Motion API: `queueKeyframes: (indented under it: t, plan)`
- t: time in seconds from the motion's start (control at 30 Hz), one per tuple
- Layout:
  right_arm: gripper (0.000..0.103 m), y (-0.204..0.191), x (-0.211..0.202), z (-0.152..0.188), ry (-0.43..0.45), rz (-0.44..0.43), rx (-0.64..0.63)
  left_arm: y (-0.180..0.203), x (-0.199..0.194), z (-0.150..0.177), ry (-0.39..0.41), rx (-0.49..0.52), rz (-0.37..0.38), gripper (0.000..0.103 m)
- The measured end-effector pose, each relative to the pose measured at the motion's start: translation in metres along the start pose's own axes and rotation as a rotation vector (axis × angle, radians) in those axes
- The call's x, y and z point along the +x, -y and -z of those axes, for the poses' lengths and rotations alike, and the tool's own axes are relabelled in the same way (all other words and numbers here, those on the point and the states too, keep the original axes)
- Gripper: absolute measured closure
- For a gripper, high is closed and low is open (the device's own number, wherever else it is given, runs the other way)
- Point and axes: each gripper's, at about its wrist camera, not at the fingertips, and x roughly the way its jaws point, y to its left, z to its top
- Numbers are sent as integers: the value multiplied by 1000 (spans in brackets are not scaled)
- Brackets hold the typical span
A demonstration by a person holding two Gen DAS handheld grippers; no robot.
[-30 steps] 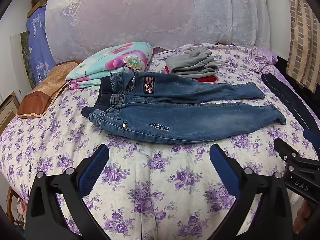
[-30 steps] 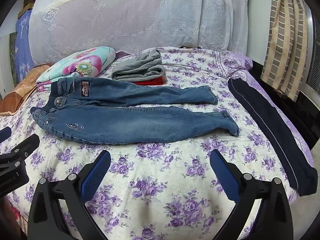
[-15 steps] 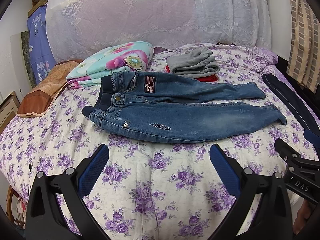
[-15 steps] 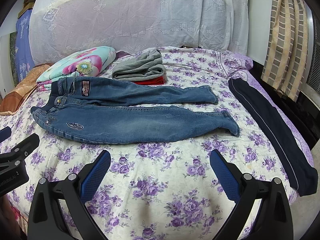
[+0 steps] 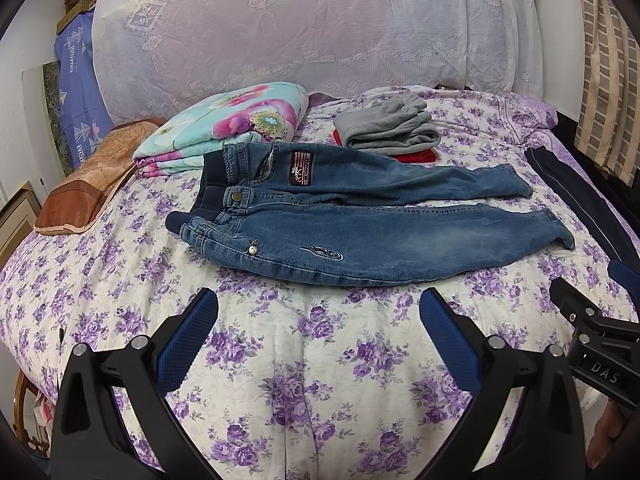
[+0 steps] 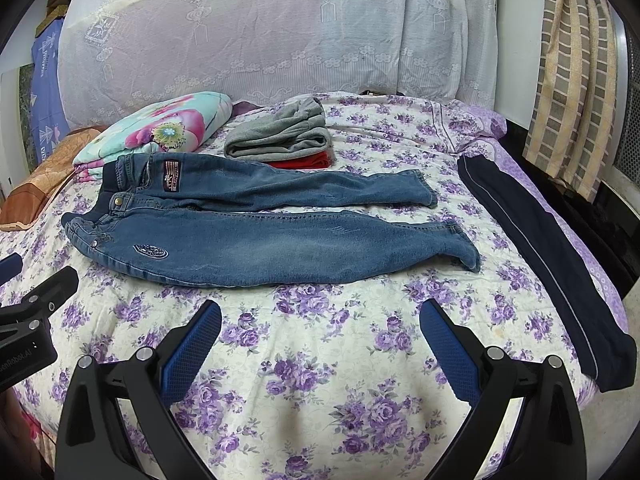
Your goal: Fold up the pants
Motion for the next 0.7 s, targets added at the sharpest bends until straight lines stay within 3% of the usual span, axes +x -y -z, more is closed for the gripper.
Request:
queueKeyframes:
  t: [0.7]
  plan:
    - [3,-2,4,0,-6,-3,0,-5,0,0,-1,3,-6,5]
